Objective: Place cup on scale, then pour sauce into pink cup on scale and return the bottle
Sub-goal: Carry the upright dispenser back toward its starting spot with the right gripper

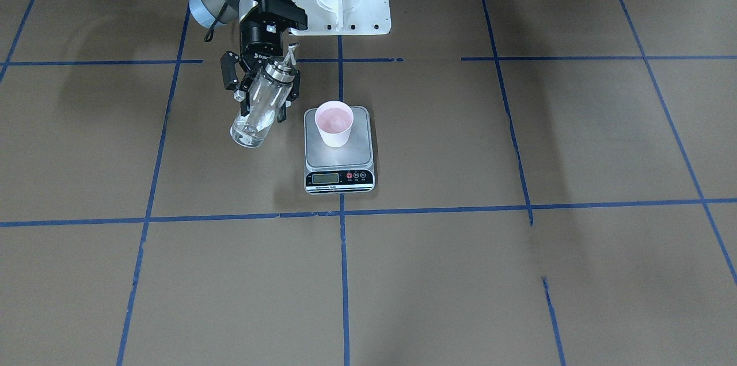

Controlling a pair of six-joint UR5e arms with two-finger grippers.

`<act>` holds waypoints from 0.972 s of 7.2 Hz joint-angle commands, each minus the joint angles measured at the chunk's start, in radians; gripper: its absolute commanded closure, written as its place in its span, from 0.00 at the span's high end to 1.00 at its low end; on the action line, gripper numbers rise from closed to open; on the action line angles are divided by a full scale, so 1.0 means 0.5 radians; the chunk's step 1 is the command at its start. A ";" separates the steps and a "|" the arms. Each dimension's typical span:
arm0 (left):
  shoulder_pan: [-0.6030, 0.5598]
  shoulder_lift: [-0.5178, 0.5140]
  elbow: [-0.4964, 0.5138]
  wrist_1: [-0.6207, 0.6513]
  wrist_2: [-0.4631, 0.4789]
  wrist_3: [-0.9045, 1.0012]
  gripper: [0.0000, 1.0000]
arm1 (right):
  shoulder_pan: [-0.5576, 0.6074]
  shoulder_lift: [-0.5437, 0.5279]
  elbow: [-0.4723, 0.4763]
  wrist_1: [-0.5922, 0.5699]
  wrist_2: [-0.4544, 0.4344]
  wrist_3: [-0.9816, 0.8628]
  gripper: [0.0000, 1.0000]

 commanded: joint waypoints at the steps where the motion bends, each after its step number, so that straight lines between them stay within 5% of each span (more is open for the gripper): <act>1: -0.004 0.003 -0.025 0.003 0.002 -0.002 1.00 | 0.016 -0.231 0.237 0.001 0.112 0.201 0.00; 6: -0.007 0.009 -0.129 0.021 0.002 -0.005 1.00 | 0.273 -0.787 0.499 0.001 0.664 0.873 0.00; 7: -0.004 0.006 -0.138 0.021 0.002 -0.005 1.00 | 0.368 -0.848 0.499 0.001 0.910 1.256 0.00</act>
